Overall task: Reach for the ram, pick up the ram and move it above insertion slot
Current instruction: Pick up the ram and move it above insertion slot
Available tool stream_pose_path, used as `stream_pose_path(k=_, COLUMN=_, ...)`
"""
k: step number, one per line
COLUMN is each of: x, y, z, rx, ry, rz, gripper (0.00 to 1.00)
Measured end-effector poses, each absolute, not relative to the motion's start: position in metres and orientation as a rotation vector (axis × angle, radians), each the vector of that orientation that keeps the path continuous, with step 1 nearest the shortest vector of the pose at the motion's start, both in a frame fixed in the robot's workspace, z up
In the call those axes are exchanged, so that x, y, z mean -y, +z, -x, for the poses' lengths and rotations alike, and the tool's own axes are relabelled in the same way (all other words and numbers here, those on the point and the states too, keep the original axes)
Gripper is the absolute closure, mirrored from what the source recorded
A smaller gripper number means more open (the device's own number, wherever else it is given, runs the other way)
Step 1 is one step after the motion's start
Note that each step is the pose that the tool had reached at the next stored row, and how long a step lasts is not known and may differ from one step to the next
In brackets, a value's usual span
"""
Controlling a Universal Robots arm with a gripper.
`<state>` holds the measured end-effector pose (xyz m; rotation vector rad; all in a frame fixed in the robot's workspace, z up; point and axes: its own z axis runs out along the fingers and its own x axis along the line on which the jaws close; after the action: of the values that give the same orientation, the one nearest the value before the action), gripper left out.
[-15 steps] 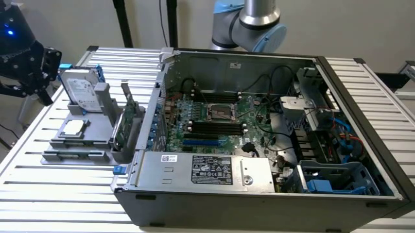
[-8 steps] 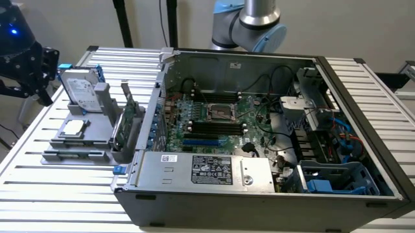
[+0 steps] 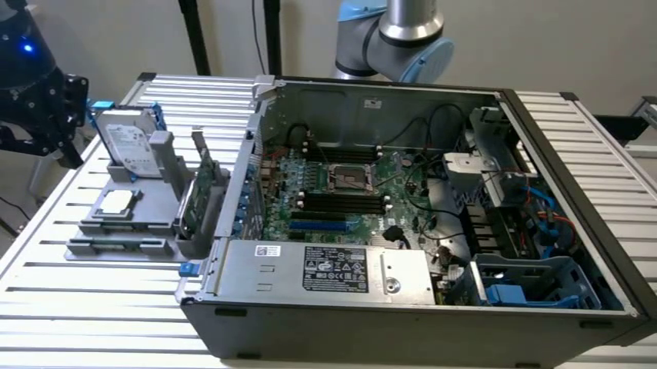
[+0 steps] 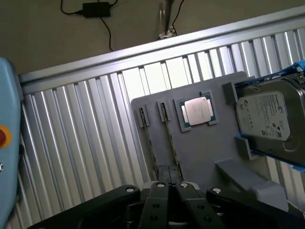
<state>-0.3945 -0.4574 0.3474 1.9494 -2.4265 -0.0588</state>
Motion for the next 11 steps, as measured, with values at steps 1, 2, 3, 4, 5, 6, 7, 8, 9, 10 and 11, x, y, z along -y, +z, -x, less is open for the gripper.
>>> stream_pose_path(k=1, x=0.4574, y=0.3472, z=0.3944, rx=2.408, ry=-0.058, rz=-1.972, gripper=0.89)
stream_pose_path(k=2, x=0.4574, y=0.3471, z=0.3945, rx=2.39, ry=-0.057, rz=-1.994, gripper=0.89)
stream_pose_path(k=3, x=0.4574, y=0.347, z=0.3944, rx=2.372, ry=-0.056, rz=-2.016, gripper=0.89)
stream_pose_path(k=4, x=0.4574, y=0.3468, z=0.3944, rx=2.353, ry=-0.055, rz=-2.038, gripper=0.89)
stream_pose_path(k=5, x=0.4574, y=0.3467, z=0.3944, rx=2.335, ry=-0.053, rz=-2.059, gripper=0.89)
stream_pose_path(k=6, x=0.4574, y=0.3464, z=0.3944, rx=2.317, ry=-0.052, rz=-2.08, gripper=0.89)
stream_pose_path(k=7, x=0.4574, y=0.3462, z=0.3944, rx=2.299, ry=-0.05, rz=-2.102, gripper=0.89)
stream_pose_path(k=8, x=0.4574, y=0.346, z=0.3945, rx=2.281, ry=-0.048, rz=-2.123, gripper=0.89)
stream_pose_path(k=9, x=0.4574, y=0.3457, z=0.3945, rx=2.262, ry=-0.045, rz=-2.145, gripper=0.89)
stream_pose_path(k=10, x=0.4573, y=0.3455, z=0.3944, rx=2.244, ry=-0.043, rz=-2.166, gripper=0.89)
stream_pose_path(k=11, x=0.4573, y=0.3453, z=0.3944, rx=2.226, ry=-0.04, rz=-2.187, gripper=0.89)
